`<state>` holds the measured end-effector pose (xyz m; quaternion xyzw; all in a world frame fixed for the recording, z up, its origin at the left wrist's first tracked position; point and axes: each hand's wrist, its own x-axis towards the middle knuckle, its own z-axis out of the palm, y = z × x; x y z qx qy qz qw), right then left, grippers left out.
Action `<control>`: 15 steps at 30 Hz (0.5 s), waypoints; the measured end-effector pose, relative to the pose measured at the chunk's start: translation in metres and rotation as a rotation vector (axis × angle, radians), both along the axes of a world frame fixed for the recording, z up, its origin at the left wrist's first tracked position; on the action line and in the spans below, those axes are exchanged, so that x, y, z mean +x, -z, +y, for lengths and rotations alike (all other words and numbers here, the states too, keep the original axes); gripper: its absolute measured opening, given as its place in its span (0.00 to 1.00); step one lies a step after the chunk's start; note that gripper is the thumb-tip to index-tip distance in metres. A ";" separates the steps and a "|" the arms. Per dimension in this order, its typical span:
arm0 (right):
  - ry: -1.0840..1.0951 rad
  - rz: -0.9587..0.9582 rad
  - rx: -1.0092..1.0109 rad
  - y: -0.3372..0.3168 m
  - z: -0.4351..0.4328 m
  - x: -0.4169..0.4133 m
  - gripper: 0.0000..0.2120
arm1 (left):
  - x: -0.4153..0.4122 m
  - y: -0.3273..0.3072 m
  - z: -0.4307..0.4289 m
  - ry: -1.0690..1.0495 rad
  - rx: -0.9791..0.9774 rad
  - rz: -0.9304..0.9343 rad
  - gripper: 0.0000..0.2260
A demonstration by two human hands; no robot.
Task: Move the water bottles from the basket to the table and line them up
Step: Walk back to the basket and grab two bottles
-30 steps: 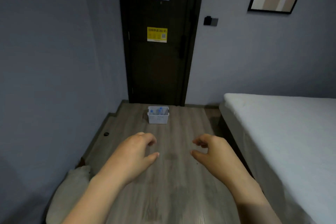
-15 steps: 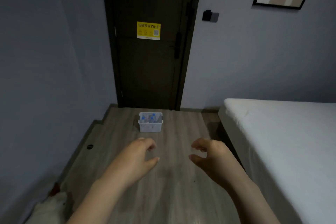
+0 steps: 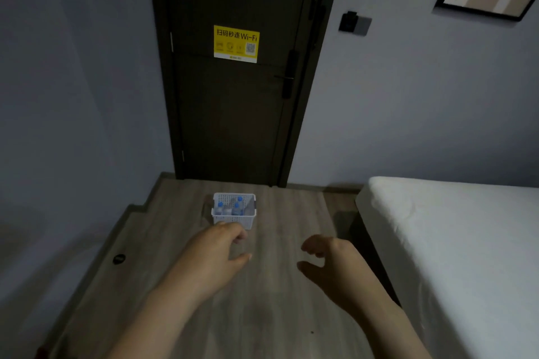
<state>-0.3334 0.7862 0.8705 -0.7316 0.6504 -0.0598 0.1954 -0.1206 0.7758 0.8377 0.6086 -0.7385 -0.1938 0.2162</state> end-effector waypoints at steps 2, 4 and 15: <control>0.000 -0.007 0.010 0.007 -0.033 0.001 0.19 | 0.003 0.008 -0.030 -0.004 0.011 -0.004 0.11; -0.013 -0.009 0.026 0.017 -0.069 0.000 0.18 | 0.006 0.016 -0.062 -0.014 0.028 -0.005 0.11; -0.088 -0.047 -0.025 0.058 -0.300 -0.020 0.16 | -0.001 0.036 -0.262 -0.124 0.111 -0.027 0.10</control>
